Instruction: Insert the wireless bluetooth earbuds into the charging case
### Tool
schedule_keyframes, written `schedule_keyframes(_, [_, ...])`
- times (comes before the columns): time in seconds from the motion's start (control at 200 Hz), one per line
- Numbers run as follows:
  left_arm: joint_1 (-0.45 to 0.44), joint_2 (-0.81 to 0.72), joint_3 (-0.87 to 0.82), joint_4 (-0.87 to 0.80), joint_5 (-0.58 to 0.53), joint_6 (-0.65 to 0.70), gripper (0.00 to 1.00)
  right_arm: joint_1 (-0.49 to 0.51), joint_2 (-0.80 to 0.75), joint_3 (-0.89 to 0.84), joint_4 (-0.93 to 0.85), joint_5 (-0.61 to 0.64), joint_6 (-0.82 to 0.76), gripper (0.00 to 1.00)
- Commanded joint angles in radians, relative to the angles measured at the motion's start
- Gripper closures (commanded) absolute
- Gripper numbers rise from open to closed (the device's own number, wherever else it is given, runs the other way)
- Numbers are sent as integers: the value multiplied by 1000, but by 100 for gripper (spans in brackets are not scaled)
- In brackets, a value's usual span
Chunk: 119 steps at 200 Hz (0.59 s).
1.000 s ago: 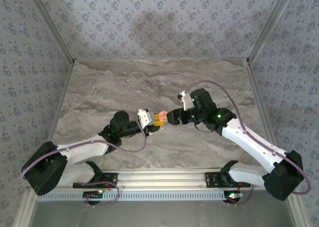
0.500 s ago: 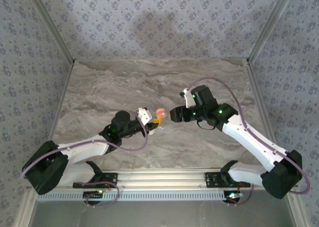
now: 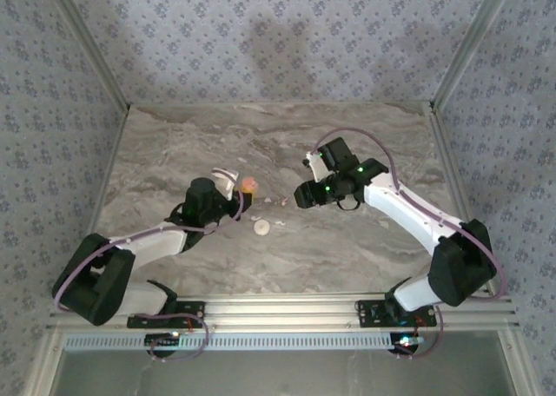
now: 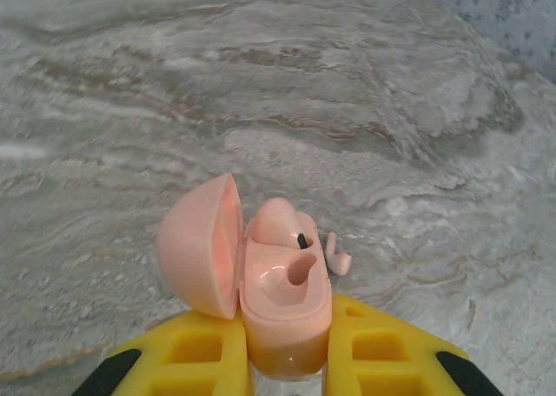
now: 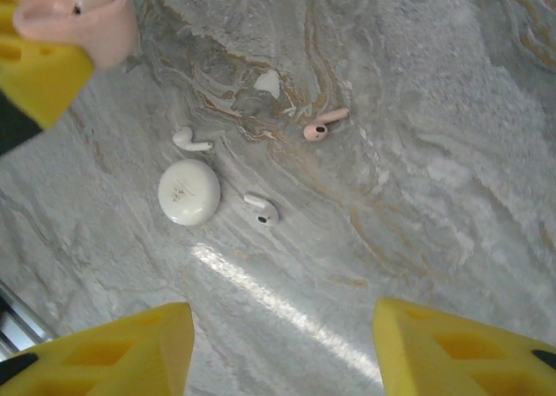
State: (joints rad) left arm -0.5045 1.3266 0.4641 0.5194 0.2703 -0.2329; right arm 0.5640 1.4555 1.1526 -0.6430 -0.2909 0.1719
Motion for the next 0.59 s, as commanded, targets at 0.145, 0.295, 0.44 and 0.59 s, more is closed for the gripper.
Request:
schedule_keyframes(0.145, [45, 34, 79, -58, 119, -118, 93, -49, 58, 74, 113, -77, -363, 46])
schedule_keyframes(0.295, [70, 55, 90, -46, 158, -138, 94, -67, 88, 93, 157, -119, -477, 47])
schedule_keyframes(0.44, [86, 69, 91, -18, 193, -157, 93, -73, 113, 93, 186, -150, -611, 44])
schedule_keyframes(0.59, [93, 69, 91, -21, 196, -157, 93, -89, 161, 123, 120, -215, -784, 44])
